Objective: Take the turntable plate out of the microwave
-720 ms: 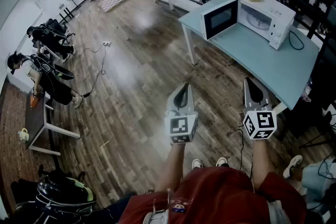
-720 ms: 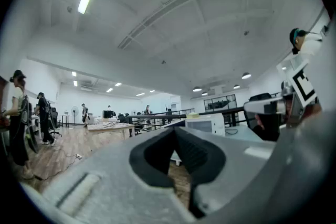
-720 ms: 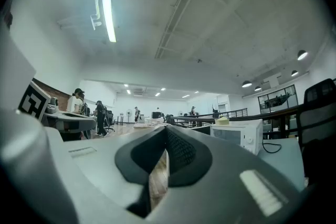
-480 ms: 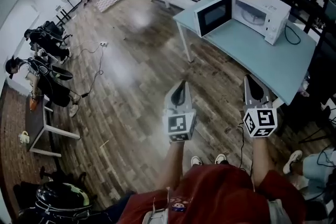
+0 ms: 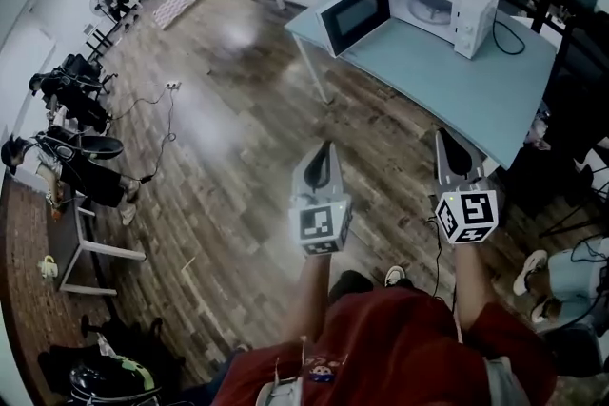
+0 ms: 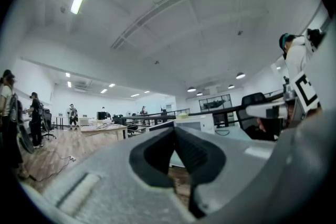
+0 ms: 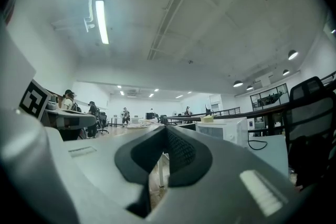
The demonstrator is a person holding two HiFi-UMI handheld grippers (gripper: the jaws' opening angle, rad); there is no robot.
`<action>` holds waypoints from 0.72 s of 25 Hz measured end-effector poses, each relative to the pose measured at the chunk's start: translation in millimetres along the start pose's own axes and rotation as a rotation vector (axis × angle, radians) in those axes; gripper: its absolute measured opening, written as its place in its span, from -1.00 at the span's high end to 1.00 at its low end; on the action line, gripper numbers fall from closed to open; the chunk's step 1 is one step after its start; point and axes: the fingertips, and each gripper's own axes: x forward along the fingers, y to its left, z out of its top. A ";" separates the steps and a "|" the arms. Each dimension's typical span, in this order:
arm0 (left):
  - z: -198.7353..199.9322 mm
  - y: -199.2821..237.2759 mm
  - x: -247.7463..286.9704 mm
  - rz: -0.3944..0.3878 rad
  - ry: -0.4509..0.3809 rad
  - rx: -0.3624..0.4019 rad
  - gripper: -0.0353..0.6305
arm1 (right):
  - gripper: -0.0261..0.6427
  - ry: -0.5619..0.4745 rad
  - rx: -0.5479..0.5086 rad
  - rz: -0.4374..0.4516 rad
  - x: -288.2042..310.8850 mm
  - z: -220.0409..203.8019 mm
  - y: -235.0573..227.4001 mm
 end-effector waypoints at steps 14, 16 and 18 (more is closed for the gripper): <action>-16.4 -18.3 40.1 -0.046 0.015 -0.005 0.89 | 0.60 0.016 0.012 -0.034 17.3 -20.5 -28.6; -19.6 -15.0 54.6 -0.059 0.009 -0.005 0.89 | 0.60 0.018 0.013 -0.045 29.6 -23.6 -33.6; -24.4 -11.2 72.1 -0.073 0.014 -0.013 0.90 | 0.60 0.023 0.010 -0.057 44.0 -27.2 -38.5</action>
